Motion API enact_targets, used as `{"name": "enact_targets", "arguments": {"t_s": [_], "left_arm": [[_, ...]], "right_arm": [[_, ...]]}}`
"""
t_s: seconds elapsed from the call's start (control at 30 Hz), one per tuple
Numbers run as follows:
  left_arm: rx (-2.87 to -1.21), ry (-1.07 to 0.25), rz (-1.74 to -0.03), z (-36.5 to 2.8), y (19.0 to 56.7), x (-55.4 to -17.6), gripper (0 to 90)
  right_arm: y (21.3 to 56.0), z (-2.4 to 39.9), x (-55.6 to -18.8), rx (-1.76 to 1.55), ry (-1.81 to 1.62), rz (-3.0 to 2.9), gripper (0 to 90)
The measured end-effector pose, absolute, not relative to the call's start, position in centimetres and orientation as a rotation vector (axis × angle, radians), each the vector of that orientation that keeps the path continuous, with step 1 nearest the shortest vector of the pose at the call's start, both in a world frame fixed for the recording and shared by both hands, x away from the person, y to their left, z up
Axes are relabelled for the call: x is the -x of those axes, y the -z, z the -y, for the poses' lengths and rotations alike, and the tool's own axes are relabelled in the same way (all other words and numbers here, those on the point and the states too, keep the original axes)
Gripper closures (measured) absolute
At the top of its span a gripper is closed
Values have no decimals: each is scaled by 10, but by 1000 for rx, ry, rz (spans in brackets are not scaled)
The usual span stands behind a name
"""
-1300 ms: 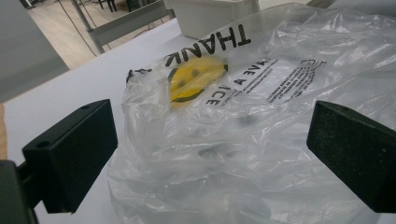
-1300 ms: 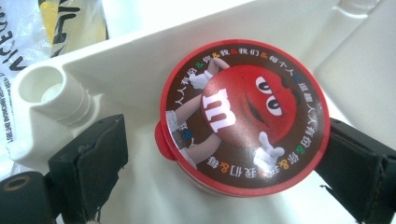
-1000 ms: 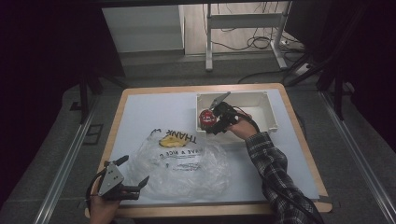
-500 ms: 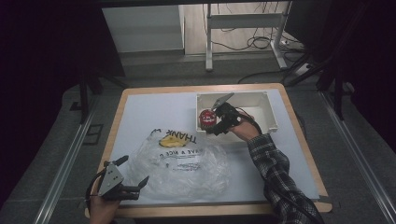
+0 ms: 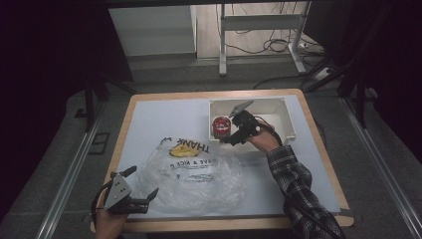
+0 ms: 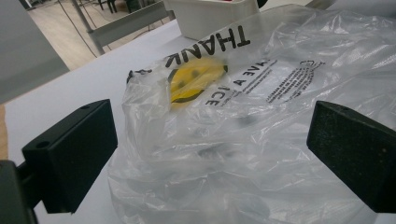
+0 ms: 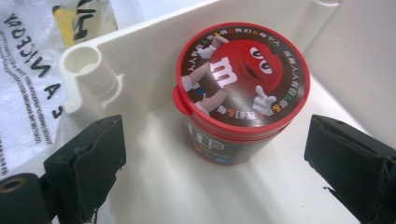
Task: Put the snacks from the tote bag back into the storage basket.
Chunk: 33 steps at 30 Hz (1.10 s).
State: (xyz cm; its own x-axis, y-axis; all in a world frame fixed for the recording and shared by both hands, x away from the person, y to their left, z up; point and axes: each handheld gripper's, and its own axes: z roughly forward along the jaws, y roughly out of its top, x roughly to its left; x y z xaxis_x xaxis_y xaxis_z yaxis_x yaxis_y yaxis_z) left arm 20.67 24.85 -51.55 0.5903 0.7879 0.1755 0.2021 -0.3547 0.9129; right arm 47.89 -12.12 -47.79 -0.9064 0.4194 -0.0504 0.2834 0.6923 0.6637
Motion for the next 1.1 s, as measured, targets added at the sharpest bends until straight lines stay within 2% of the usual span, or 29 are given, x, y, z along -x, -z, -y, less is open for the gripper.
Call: {"name": "enact_targets", "arguments": {"t_s": [1.1], "left_arm": [[-1855, -775, -807, -250, 516, -206, 14]], "right_arm": [[470, 130, -454, -593, -1064, -2660, 58]]}}
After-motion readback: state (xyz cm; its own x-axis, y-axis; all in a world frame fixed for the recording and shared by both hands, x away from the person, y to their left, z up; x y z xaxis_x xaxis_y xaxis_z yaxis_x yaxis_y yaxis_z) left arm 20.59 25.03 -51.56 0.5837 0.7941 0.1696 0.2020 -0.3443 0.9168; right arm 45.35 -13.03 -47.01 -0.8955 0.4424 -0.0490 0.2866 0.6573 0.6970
